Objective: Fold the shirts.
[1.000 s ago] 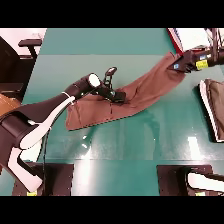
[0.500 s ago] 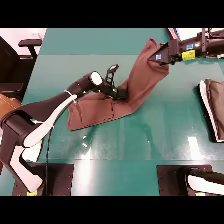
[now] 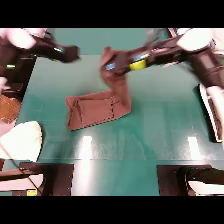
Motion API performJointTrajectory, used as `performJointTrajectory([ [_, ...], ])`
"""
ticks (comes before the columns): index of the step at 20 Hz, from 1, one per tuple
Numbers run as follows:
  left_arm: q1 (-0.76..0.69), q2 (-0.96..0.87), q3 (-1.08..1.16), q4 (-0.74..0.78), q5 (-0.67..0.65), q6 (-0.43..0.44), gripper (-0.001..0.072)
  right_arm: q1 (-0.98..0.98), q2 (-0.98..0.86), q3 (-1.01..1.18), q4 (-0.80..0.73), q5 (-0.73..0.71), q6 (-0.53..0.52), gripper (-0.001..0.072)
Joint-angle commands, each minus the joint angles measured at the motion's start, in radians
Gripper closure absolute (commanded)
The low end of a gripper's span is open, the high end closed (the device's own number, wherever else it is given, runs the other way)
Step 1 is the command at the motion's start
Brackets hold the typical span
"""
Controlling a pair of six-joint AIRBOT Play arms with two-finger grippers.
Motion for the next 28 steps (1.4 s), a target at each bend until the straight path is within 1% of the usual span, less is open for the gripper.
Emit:
performJointTrajectory([
  [1,0.15,0.175,0.002,0.106,-0.041,-0.001,0.0677,0.217,-0.133,0.003,0.188,-0.149,-0.175,0.0261],
  [2,0.176,0.2,0.002,0.107,-0.045,-0.001,0.0677,0.252,-0.165,0.003,0.207,-0.144,-0.196,0.0205],
  [4,0.211,0.232,0.001,0.107,-0.056,-0.001,0.0677,0.269,-0.206,0.002,0.161,-0.081,-0.196,0.0205],
  [6,0.217,0.234,0.001,0.107,-0.09,0.0,0.0677,0.224,-0.206,-0.001,0.029,-0.01,-0.167,0.0208],
  [8,0.217,0.234,0.001,0.105,-0.113,0.0,0.0677,0.146,-0.185,-0.005,-0.14,0.031,-0.109,0.0208],
  [10,0.217,0.234,0.001,0.105,-0.118,0.0,0.0677,0.033,-0.139,-0.068,-0.286,0.031,-0.032,0.0208],
  [12,0.214,0.234,0.001,0.103,-0.123,0.0,0.0677,-0.099,-0.098,-0.167,-0.344,0.048,0.009,0.0205],
  [13,0.214,0.234,-0.001,0.099,-0.125,0.0,0.0677,-0.163,-0.091,-0.216,-0.347,0.061,0.018,0.0197],
  [14,0.214,0.234,-0.002,0.087,-0.127,0.0,0.0677,-0.228,-0.092,-0.266,-0.347,0.07,0.029,0.0078],
  [15,0.214,0.233,-0.002,0.08,-0.127,0.0,0.0677,-0.274,-0.101,-0.305,-0.344,0.08,0.034,-0.0006],
  [18,0.214,0.233,-0.002,0.072,-0.126,0.001,0.0677,-0.36,-0.169,-0.375,-0.248,0.091,0.033,0.0006],
  [19,0.214,0.233,-0.002,0.071,-0.126,0.007,0.0677,-0.36,-0.196,-0.374,-0.239,0.089,0.033,0.0024],
  [22,0.214,0.233,-0.002,0.071,-0.126,0.007,0.0677,-0.319,-0.293,-0.317,-0.188,0.092,0.032,0.0024],
  [25,0.214,0.233,-0.002,0.063,-0.13,0.007,0.0677,-0.247,-0.396,-0.235,-0.076,0.108,0.032,0.0044],
  [26,0.214,0.233,-0.002,0.055,-0.134,0.008,0.0677,-0.22,-0.429,-0.206,-0.048,0.114,0.032,0.0096],
  [28,0.214,0.233,-0.002,0.045,-0.139,0.008,0.0677,-0.169,-0.469,-0.151,-0.039,0.119,0.026,0.0264],
])
